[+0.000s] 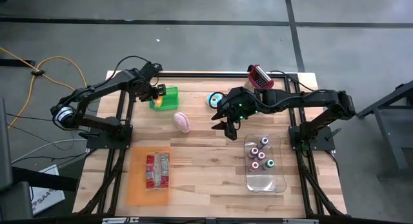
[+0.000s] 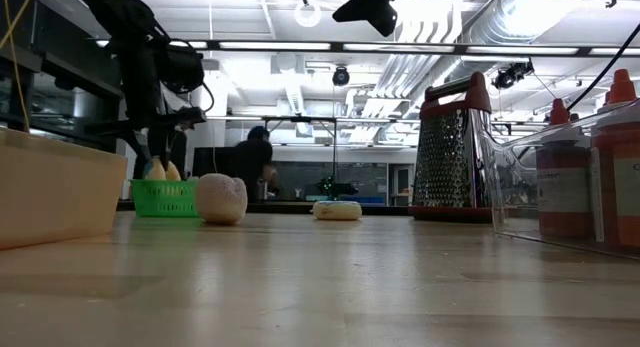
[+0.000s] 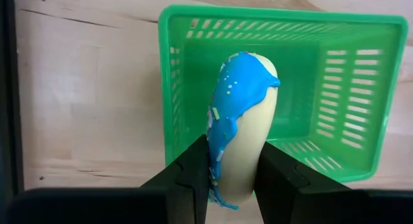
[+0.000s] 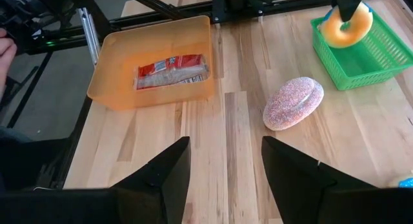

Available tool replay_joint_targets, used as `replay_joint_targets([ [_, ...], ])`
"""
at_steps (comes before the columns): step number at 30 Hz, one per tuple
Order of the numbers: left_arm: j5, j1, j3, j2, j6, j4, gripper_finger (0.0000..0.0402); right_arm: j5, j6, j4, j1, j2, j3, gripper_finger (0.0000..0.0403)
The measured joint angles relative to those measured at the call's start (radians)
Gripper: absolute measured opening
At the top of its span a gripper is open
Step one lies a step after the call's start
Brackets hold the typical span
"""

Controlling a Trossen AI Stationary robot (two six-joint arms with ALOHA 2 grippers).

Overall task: Pick & Place Food Item
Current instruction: Put the blue donut into the green basket

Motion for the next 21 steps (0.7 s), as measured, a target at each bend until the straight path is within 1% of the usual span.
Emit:
replay_joint_targets([
  [14,-0.011,0.012,0.000,0.000,0.001,-0.001,0.0094,0.000,0.000,0.000,0.000,0.000,0.000,0.0179],
  [21,-0.011,0.011,0.000,0.000,0.001,0.008,0.0129,0.000,0.000,0.000,0.000,0.000,0.000,0.0179],
])
